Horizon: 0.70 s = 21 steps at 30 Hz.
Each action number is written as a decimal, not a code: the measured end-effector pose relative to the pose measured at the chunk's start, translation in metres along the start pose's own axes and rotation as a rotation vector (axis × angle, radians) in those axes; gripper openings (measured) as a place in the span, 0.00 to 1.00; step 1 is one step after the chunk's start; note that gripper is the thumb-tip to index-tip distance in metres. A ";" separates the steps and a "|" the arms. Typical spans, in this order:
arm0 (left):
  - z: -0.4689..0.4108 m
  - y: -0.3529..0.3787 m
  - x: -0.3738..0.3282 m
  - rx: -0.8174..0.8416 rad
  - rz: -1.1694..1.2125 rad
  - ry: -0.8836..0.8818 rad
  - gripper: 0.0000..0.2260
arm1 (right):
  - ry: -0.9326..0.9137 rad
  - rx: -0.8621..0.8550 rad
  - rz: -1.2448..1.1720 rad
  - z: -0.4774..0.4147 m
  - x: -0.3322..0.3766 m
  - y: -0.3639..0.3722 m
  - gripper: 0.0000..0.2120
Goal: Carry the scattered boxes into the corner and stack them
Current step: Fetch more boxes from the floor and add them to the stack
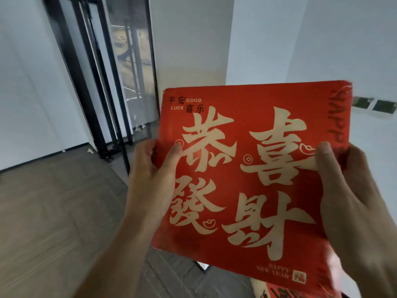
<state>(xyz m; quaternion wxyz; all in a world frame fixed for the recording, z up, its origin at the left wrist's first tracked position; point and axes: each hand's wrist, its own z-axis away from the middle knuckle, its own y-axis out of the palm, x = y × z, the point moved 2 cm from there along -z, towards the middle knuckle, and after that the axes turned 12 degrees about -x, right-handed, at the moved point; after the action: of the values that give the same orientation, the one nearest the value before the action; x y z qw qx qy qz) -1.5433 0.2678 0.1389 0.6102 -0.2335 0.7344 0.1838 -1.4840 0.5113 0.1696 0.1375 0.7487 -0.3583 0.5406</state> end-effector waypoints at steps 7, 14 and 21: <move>0.002 -0.089 -0.015 -0.243 -0.056 0.004 0.16 | 0.007 0.205 -0.125 0.025 0.026 0.051 0.16; -0.011 -0.237 -0.025 -0.580 -0.051 0.041 0.13 | 0.001 0.521 -0.387 0.110 0.084 0.159 0.25; -0.006 -0.416 -0.026 -0.845 -0.034 0.098 0.07 | -0.047 0.786 -0.532 0.248 0.157 0.257 0.26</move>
<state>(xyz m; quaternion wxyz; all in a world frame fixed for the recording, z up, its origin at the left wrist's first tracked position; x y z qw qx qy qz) -1.3081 -0.0754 0.1714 0.4281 -0.4836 0.6187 0.4472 -1.4590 0.1216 0.1714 -0.0306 0.8218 0.0743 0.5641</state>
